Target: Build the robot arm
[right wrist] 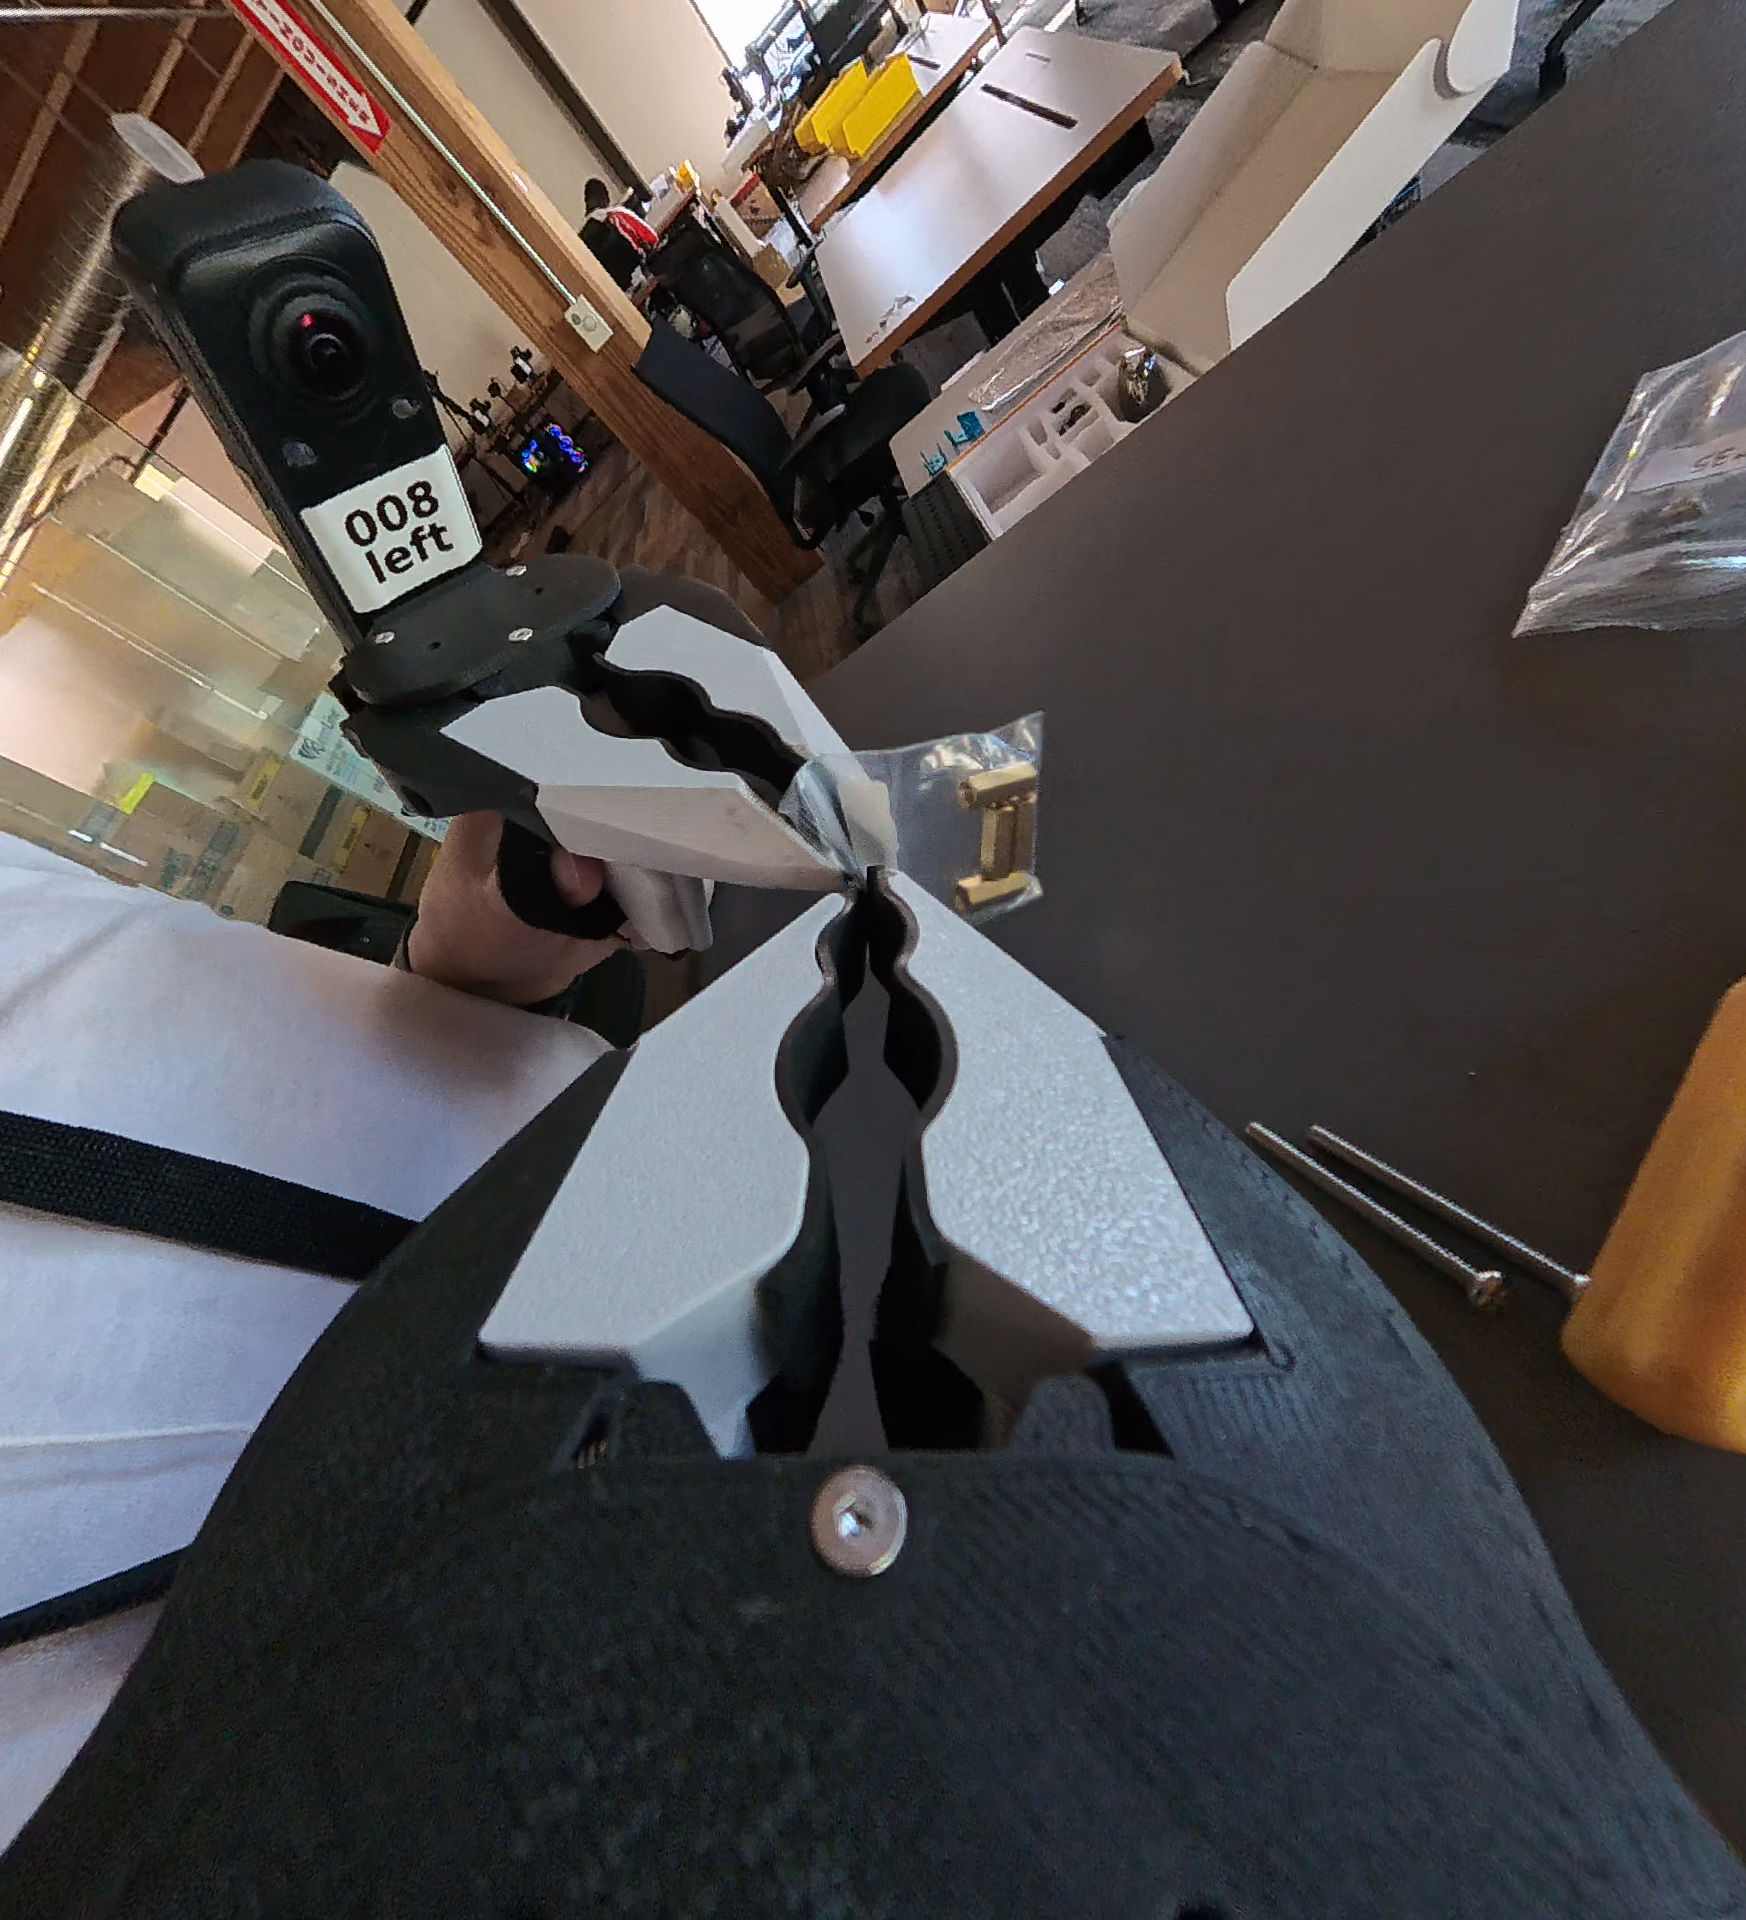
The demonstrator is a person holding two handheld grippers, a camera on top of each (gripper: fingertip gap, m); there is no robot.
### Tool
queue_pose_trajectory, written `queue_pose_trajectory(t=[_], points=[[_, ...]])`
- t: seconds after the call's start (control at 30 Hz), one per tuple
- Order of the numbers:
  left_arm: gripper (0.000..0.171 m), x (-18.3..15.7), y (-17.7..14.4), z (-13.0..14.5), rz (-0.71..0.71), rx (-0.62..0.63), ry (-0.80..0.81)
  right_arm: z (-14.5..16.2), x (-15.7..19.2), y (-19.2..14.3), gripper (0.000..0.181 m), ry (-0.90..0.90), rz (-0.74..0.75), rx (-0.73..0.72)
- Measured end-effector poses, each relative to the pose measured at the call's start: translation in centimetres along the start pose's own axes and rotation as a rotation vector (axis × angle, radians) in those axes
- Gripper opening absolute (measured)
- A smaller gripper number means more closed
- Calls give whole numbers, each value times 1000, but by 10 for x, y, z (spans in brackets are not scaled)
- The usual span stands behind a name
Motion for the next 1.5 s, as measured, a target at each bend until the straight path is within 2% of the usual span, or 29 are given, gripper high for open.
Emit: queue_pose_trajectory(t=[0.1, 0.37, 0.57, 0.67, 0.83, 0.97, 1.2, 1.5], points=[[9, 2, 0, 0, -34, 1, 2, -2, -2, -2, 0, -35, 47, -6], [0, 3, 3, 1, -75, 38, 24, -2, -3, 2, 0, -104, 133, 17], [2, 11, 7, 1, -92, 96, -65, -2, -6, 5, 0, -179, 236, 43], [0, 12, 8, 2, -118, 124, -48, -3, -7, 6, 0, -210, 278, 51], [0, 13, 9, 2, -66, 128, -83, -3, -7, 7, 0, -232, 287, 66], [2, 12, 8, 0, -17, 97, -92, -5, -6, 6, 0, -187, 233, 37], [0, 10, 6, 2, -56, 111, -18, -2, -5, 7, 0, -201, 230, 54], [0, 17, 9, 10, -51, 175, -97, 1, -12, 7, 0, -119, 235, 78]])
Point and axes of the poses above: each gripper's, where its closed fingertips meet, y out along the fingers, z out of its underside, x = y × z across the jaws, the point moved 6 cm from there along -y, back along the fingers, and after that the axes turned 8 degrees about -z, right-handed, at the moved point
